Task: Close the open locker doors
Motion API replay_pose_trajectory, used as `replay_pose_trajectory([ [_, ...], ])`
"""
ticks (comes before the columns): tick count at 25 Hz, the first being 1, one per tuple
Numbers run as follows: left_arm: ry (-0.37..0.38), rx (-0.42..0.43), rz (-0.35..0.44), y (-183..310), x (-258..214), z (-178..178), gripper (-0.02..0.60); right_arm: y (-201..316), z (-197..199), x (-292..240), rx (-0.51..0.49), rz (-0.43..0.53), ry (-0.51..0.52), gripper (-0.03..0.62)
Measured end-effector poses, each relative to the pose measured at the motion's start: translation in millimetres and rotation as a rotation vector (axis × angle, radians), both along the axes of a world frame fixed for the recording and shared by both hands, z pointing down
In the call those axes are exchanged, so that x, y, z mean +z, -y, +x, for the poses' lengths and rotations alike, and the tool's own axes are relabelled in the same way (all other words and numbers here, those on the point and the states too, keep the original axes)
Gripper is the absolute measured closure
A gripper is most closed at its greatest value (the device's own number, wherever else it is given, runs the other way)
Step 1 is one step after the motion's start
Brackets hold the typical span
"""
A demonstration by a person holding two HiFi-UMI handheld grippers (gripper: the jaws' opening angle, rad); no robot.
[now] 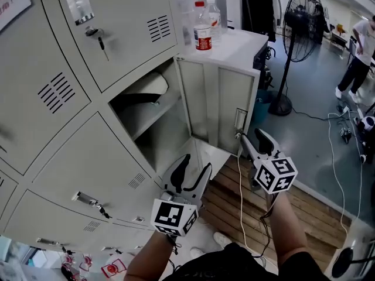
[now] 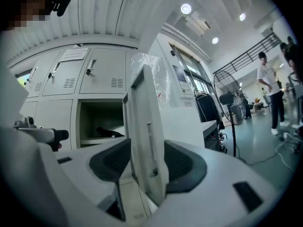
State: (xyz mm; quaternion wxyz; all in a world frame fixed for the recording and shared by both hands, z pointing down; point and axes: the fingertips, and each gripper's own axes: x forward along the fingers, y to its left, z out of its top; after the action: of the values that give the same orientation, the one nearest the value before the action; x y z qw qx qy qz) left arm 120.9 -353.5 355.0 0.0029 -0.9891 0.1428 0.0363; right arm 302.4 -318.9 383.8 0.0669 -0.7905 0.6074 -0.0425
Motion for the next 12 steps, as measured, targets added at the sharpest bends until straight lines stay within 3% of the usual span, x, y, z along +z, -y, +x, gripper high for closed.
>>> replay_pose_trajectory([
  [10, 0.037, -0.069, -0.009, 19, 9, 25, 0.35, 36, 25, 17, -0.099, -0.016, 0.015, 0.379],
  [12, 0.038, -0.079, -0.012, 22, 10, 28, 0.35, 39, 26, 20, -0.11, -0.019, 0.005, 0.405],
])
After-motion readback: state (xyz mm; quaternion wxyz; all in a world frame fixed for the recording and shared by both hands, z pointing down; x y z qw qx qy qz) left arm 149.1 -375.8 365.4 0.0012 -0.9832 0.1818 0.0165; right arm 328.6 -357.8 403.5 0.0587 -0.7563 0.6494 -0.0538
